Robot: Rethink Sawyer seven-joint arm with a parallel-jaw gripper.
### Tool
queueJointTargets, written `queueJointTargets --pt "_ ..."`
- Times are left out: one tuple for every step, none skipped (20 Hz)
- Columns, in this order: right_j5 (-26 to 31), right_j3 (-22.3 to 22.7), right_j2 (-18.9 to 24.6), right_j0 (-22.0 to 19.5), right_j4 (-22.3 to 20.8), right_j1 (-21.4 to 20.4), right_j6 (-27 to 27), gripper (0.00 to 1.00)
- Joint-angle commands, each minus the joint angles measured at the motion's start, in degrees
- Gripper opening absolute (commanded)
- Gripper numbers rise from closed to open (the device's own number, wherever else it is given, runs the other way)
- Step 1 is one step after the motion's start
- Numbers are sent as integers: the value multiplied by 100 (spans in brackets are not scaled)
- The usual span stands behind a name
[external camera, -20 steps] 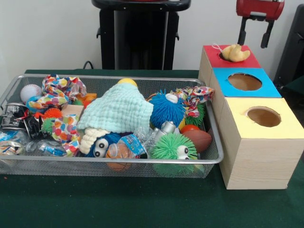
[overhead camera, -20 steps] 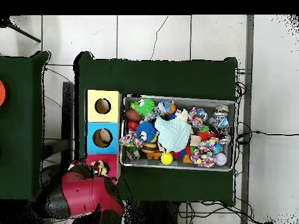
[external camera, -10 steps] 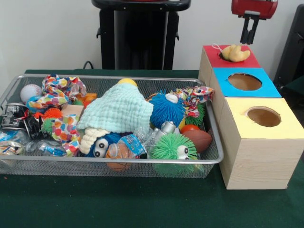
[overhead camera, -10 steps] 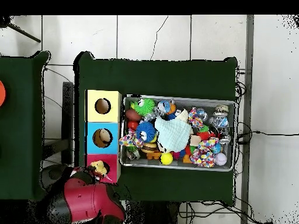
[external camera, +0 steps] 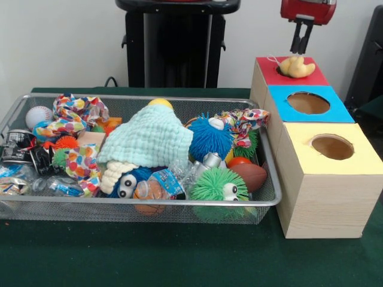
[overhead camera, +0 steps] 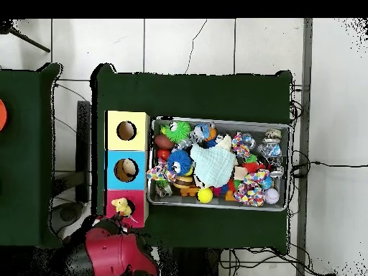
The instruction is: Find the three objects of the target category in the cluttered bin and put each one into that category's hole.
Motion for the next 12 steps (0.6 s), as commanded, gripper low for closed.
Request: queueJointTargets --pt "-372 404 300 -172 36 504 834 0" --pt "-401 378 305 -151 21 560 823 0" --pt "-429 377 304 -122 26 609 839 0" --pt "-458 376 303 -94 30 658 856 0" --pt "-515 373 285 -64 37 716 887 0" --pt "-574 342 280 -29 43 777 912 0" --pt "-595 329 264 1 64 804 938 0" --pt "-653 330 297 5 92 846 958 0" --pt "-711 330 331 9 120 888 978 0" --pt "-728 303 323 43 136 928 994 0" --pt "-759 353 312 139 164 908 1055 0" --pt "-739 348 311 178 198 912 1079 0"
